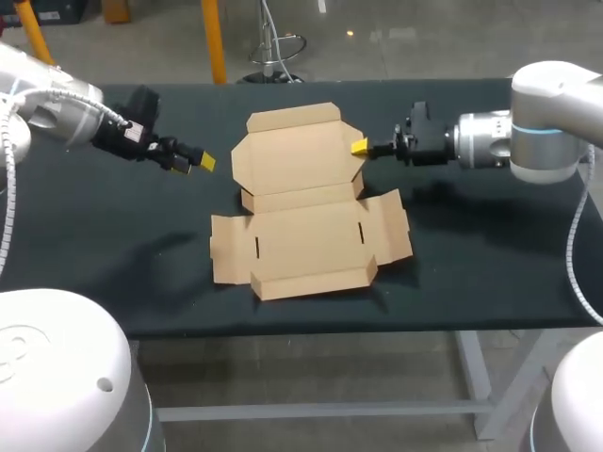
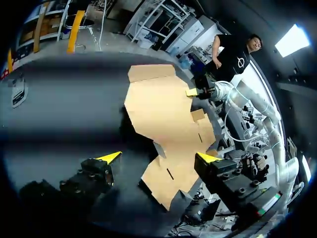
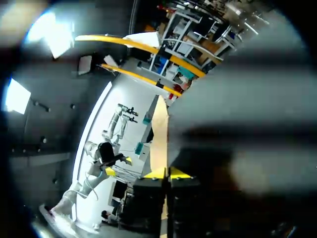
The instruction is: Assemble the packaging by folding the flat box into shape, placing the metal phone stand inside, and closing the box properly
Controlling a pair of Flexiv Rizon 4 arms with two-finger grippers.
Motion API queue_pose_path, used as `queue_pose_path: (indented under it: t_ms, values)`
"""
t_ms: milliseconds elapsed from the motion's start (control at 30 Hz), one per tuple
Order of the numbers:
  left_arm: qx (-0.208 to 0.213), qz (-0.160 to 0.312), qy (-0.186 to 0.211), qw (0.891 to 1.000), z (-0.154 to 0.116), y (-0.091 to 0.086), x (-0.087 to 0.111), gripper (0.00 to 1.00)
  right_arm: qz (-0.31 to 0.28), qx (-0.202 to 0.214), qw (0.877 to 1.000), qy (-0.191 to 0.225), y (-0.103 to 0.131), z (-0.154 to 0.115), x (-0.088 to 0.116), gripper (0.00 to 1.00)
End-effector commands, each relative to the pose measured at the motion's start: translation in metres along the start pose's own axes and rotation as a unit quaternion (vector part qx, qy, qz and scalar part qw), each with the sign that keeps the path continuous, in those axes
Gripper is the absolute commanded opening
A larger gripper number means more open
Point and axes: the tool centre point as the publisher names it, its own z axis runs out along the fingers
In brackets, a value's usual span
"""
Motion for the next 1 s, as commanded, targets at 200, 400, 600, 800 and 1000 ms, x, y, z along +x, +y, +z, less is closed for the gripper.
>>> queue_pose_path:
  t_ms: [200,400,600,800,1000]
  values:
    - [0.004,0.000,-0.002,1.000,-0.001,0.003,0.002,1.00,-0.001,-0.001,1.000,0.001,-0.001,-0.001,0.001,0.00]
    - [0.026,0.022,0.007,0.999,0.010,-0.002,-0.003,1.00,-0.024,-0.029,0.999,0.024,0.000,-0.004,0.006,0.00]
    - [0.057,0.067,0.024,0.996,0.019,-0.018,-0.010,1.00,-0.062,-0.053,0.995,0.063,0.005,-0.011,0.024,0.00]
    - [0.088,0.121,0.047,0.988,0.024,-0.042,-0.011,1.00,-0.091,-0.057,0.991,0.081,0.007,-0.012,0.042,0.00]
    - [0.099,0.167,0.074,0.978,0.034,-0.060,0.001,1.00,-0.111,-0.060,0.988,0.093,0.008,-0.012,0.053,0.00]
